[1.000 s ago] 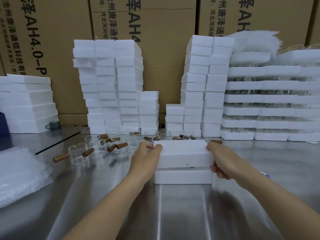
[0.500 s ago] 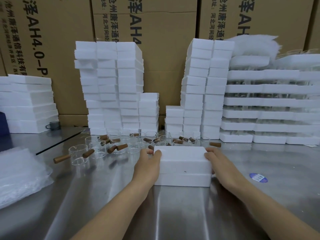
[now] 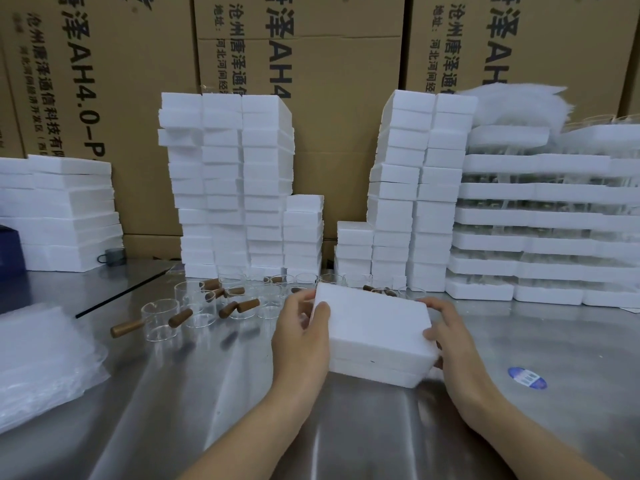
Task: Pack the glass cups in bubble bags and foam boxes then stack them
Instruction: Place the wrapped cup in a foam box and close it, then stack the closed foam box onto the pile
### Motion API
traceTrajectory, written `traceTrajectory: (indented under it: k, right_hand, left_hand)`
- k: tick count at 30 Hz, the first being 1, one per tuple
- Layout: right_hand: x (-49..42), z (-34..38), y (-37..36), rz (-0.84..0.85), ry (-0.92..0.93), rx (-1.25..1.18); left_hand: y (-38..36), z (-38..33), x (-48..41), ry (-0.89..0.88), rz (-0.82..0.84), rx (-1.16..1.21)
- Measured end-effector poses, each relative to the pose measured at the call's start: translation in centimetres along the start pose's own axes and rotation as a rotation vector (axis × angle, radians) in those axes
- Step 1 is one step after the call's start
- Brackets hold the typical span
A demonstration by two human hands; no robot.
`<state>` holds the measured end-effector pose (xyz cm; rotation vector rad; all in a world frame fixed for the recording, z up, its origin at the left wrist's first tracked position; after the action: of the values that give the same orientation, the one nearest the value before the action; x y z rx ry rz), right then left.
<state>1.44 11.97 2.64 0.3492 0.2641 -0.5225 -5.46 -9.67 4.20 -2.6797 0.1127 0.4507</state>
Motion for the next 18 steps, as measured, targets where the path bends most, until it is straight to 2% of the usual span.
traceTrajectory:
  k: [6, 8, 10, 13, 15, 18]
  right_hand:
    - [-0.1, 0.6, -1.4, 0.076, -0.155, -0.233]
    - [-0.4, 1.2, -1.3, 0.022, -0.124, -0.28]
    - [-0.4, 1.8, -1.3, -0.072, -0.077, -0.323]
    - [0.0, 2.4, -2.3, -0.082, 0.002, -0.341]
    - [0.3, 2.5, -3.0, -0.035, -0.004, -0.347]
    - [0.5, 2.8, -3.0, 0.086, -0.037, -0.285]
  left_hand:
    - [0.1, -2.1, -0.4, -0.209, 0.029, -0.024]
    - [0.2, -2.5, -0.3, -0.217, -0.032, 0.034]
    - [0.0, -2.5, 0.2, -0.086, -0.086, 0.189]
    - [-1.5, -0.4, 1.0, 0.326, 0.083, 0.439]
    - [-1.9, 0.4, 1.2, 0.384, 0.147, 0.496]
    - [-0.7, -0.3, -0.3, 0.32, 0.13, 0.394]
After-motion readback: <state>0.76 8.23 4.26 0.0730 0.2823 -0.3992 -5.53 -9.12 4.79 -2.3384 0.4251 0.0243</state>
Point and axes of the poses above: each hand's wrist, its own x-axis away from the middle knuckle, its own y-axis out of the back of the hand, z = x × y, the point moved 3 cm from there along -x, towards the middle knuckle, and after that the axes turned 14 degrees about x, right-handed, at the moved point
